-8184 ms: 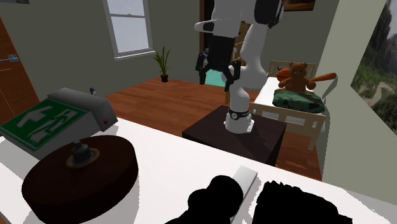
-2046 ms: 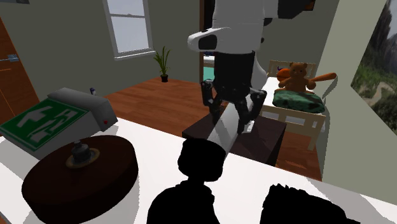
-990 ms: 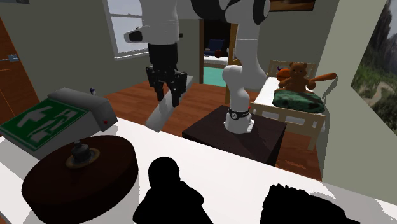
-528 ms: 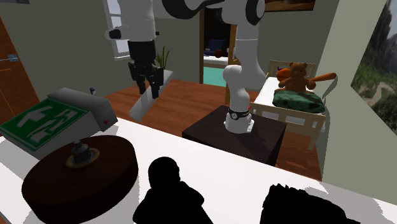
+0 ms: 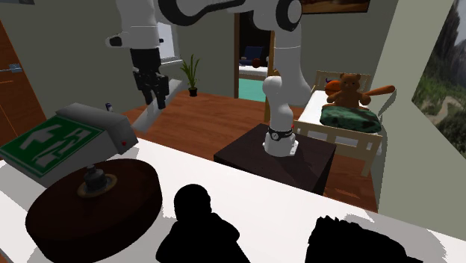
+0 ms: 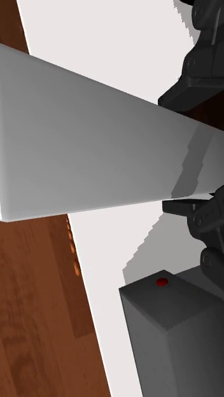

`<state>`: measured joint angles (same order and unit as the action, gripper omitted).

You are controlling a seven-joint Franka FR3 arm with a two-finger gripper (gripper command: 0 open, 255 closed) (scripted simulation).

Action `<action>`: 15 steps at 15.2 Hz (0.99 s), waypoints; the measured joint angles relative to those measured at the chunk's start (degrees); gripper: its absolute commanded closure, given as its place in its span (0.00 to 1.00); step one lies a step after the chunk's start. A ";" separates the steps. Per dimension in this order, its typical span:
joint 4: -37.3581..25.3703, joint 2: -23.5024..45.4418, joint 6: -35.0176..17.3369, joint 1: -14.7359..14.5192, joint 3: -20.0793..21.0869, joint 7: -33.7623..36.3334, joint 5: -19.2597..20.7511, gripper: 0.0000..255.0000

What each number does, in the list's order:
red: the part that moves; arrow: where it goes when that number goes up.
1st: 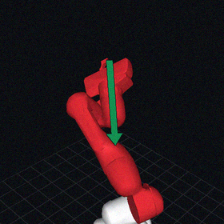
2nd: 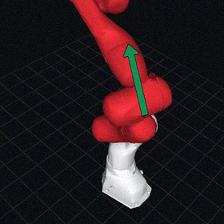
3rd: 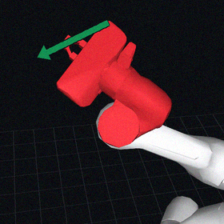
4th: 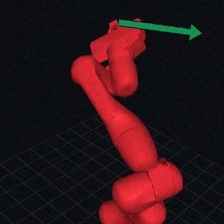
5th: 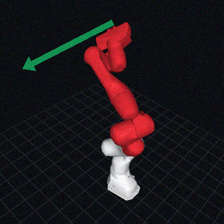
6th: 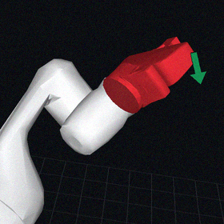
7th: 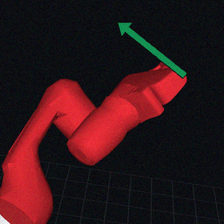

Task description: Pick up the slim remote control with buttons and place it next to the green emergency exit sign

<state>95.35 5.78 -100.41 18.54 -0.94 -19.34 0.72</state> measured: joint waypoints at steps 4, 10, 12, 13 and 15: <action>1.44 0.67 -2.11 0.61 -0.48 -1.18 -0.03 1.00; 5.98 0.82 -6.81 0.62 -0.49 -1.16 -0.02 1.00; 6.92 1.29 -8.21 0.58 -0.46 -1.08 -0.03 1.00; 7.69 1.27 -8.96 0.63 -0.50 -1.17 -0.02 1.00; 8.86 1.49 -10.35 0.65 -0.51 -1.18 -0.03 1.00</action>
<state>104.21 7.27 -110.76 19.19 -1.45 -20.52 0.69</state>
